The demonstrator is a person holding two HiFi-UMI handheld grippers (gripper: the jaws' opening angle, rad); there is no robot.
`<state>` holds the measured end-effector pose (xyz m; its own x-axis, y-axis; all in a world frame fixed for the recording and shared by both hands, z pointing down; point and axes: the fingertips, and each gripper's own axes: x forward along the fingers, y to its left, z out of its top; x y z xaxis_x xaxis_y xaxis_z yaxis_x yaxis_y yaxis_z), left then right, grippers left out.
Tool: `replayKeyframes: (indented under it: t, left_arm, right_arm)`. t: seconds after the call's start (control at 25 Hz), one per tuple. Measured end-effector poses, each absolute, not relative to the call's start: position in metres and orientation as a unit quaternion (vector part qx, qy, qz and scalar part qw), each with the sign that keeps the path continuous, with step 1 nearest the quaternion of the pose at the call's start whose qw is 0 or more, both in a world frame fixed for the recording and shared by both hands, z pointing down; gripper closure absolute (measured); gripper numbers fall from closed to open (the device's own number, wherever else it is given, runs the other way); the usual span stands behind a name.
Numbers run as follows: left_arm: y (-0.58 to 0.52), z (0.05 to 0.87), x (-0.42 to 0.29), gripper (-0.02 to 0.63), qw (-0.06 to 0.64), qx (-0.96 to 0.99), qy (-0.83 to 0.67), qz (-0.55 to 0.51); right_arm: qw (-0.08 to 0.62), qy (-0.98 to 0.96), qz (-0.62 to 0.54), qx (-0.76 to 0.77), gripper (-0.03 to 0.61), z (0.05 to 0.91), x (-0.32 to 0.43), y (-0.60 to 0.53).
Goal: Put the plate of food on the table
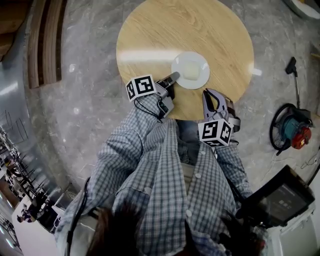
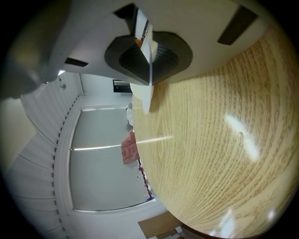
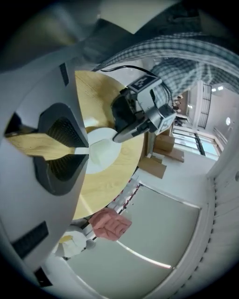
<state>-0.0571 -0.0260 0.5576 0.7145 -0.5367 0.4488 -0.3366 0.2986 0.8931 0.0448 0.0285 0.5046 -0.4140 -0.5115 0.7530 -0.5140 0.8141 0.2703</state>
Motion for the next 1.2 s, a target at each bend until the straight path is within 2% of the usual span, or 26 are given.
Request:
replayKeyframes:
  t: [0.12,0.2,0.76,0.84,1.2]
  left_arm:
    - [-0.025,0.558,-0.059,0.595,0.717,0.587,-0.370,-0.069]
    - [-0.025,0.557,-0.060,0.595,0.717,0.587,-0.369,-0.069]
    - [-0.025,0.559,-0.057,0.595,0.724,0.581,-0.362,-0.081]
    - [-0.025,0.559,-0.056,0.594,0.725,0.580,-0.363,-0.081]
    - [-0.027,0.558,-0.054,0.594,0.725,0.590,-0.347,-0.077]
  right_arm:
    - [0.479,-0.840,-0.029,0.254,0.475,0.522,0.032,0.037]
    - [0.500,-0.835,-0.060,0.222,0.466,0.531,0.025,0.040]
    - [0.556,-0.779,-0.249,0.149,0.466,0.560,0.007,0.032]
    - [0.558,-0.774,-0.258,0.153,0.517,0.559,0.007,0.031]
    - [0.565,-0.770,-0.244,0.169,0.522,0.558,0.009,0.030]
